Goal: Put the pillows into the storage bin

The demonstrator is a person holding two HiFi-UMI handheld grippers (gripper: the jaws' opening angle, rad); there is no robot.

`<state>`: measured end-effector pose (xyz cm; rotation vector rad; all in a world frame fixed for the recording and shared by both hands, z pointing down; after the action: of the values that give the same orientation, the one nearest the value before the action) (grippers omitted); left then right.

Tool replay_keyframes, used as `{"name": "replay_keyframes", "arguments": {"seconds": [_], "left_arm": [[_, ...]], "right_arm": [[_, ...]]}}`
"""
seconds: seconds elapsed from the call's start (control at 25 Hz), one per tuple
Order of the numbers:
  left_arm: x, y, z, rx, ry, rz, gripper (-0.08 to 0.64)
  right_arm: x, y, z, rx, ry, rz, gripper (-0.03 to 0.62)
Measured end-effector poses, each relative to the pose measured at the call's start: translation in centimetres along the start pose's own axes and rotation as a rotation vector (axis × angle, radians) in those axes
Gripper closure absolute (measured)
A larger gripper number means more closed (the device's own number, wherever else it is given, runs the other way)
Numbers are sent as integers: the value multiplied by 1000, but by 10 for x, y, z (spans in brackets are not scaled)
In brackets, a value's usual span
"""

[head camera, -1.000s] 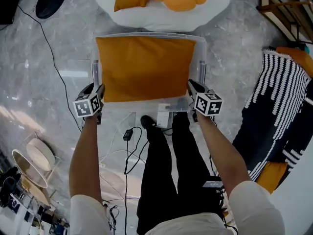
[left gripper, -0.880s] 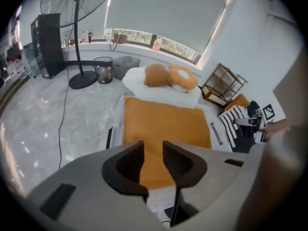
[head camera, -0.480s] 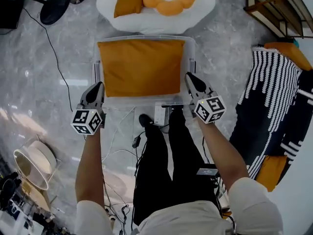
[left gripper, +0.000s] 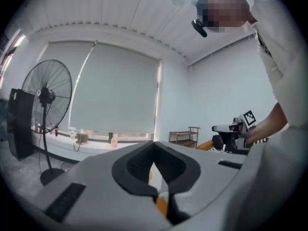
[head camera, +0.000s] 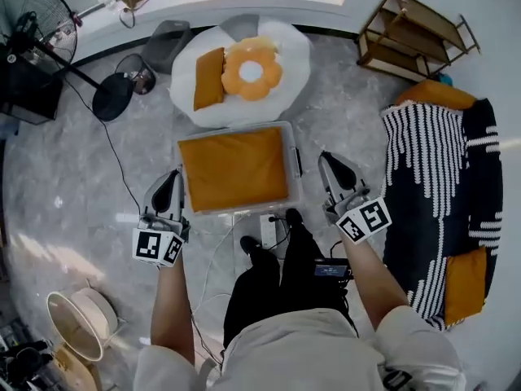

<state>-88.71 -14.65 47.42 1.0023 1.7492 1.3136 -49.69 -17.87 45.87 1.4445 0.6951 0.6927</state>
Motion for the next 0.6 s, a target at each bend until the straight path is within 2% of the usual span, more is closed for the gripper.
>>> {"name": "replay_keyframes", "arguments": {"seconds": [0.12, 0.28, 0.44, 0.6], "left_arm": [[9, -48, 41, -19, 66, 29, 552], [2, -75, 103, -37, 187, 9, 552], [-12, -93, 176, -63, 296, 39, 552], [-39, -108, 276, -66, 431, 72, 551]], "right_arm": [[44, -65, 5, 110, 38, 51, 561], [116, -131, 23, 252, 108, 47, 560], [204, -169, 49, 274, 234, 133, 560], [314, -190, 78, 262, 386, 156, 560]]}}
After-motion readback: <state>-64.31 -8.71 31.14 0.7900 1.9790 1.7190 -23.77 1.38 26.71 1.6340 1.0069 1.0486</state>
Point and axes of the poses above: the fingertips, and each gripper's own axes: x backward along the fingers, z to its right, y out of its underside, the point moved 7 cm from there along x, backward along the fingers, and after that the axes turned 8 degrees about x, right-handed, at the moved point
